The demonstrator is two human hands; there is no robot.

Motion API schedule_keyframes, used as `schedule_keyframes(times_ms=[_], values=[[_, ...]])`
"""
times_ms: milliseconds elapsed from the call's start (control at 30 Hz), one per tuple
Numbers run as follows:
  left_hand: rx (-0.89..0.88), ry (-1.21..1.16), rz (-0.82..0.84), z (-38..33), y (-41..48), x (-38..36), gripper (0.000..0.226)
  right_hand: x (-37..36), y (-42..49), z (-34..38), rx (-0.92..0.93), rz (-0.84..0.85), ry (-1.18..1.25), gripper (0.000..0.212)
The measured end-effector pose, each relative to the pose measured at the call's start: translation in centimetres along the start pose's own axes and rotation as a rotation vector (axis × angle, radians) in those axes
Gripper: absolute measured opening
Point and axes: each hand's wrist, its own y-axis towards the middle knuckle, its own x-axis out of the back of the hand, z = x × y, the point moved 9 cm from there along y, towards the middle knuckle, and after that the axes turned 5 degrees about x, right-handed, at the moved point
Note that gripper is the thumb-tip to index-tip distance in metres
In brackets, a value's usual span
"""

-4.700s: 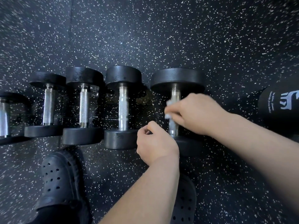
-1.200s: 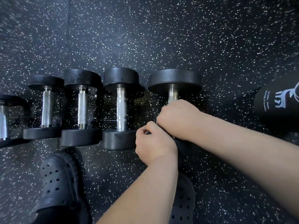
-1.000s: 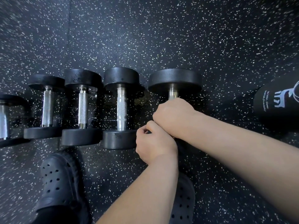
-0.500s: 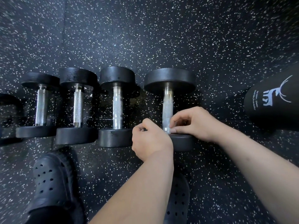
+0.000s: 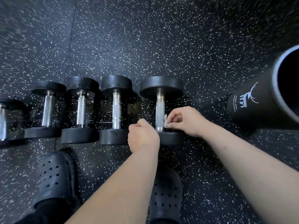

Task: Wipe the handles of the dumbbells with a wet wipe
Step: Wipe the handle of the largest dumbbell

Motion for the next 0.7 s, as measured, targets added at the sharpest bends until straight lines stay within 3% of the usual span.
schedule_keyframes(times_ms=[200,367,700], values=[[-0.263,0.219,0.058,-3.5,-5.0,1.2,0.043,3.9,-3.0,5.8,0.066,-0.046,-0.004,0.014],[-0.614,0.197,0.172,-9.6,-11.9,4.2,0.033,8.3,-7.3,13.0,0.156,-0.137,0.006,0.01],[-1.071,0.092,0.224,-16.0,-27.2,14.0,0.015,16.3,-21.5,26.0,0.292,-0.323,-0.163,0.01]])
